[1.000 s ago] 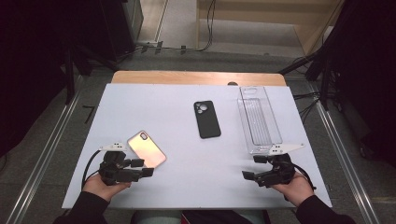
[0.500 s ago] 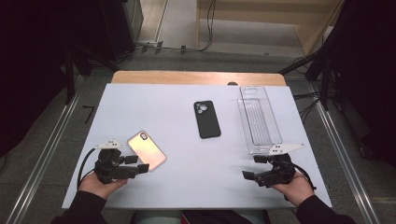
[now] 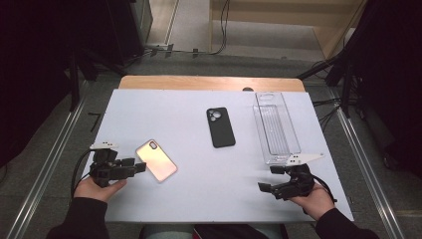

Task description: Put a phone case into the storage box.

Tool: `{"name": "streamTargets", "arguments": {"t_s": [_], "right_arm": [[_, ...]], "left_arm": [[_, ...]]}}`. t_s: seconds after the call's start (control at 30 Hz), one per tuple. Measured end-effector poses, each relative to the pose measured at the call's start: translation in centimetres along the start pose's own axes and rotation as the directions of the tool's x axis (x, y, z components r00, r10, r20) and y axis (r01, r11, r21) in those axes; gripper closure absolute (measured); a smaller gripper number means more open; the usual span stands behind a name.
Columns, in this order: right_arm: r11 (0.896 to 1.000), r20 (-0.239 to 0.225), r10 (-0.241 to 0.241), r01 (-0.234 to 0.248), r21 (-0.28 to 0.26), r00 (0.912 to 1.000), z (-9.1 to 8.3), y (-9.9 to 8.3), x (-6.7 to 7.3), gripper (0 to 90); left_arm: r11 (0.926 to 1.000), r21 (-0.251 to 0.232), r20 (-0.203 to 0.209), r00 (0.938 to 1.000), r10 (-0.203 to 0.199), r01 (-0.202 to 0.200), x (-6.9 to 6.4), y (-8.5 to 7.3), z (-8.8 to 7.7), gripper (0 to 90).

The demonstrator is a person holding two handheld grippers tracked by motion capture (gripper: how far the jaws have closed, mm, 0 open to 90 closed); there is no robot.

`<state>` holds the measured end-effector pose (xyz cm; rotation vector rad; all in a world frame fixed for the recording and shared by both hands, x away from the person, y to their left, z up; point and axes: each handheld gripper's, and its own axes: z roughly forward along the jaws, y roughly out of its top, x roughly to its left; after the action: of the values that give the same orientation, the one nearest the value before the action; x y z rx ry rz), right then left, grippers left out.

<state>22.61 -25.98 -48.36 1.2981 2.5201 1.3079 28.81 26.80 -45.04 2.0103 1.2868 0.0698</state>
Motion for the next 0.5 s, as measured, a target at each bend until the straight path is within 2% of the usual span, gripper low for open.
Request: {"name": "streamTargets", "arguments": {"t_s": [0.07,0.23,0.4,0.5], "right_arm": [[1.000,0.000,0.001,-0.001,0.000,1.0000,0.0,0.0,0.0,11.9],[1.000,-0.001,-0.002,0.002,0.001,1.0000,0.0,0.0,0.0,11.9],[1.000,-0.004,-0.002,0.002,-0.002,1.0000,0.0,0.0,0.1,11.9],[1.000,-0.003,-0.003,0.003,-0.002,1.0000,0.0,0.0,0.1,11.9]], "left_arm": [[0.9999,-0.008,-0.017,0.9998,-0.014,0.014,0.4,0.1,0.0,51.6],[0.9977,0.053,-0.039,0.9984,-0.041,0.043,1.7,0.4,0.8,89.6],[0.9940,0.063,-0.062,0.9944,-0.086,0.090,3.6,0.9,2.1,89.9],[0.9904,0.072,-0.099,0.9890,-0.111,0.118,4.2,1.2,2.8,89.8]]}}
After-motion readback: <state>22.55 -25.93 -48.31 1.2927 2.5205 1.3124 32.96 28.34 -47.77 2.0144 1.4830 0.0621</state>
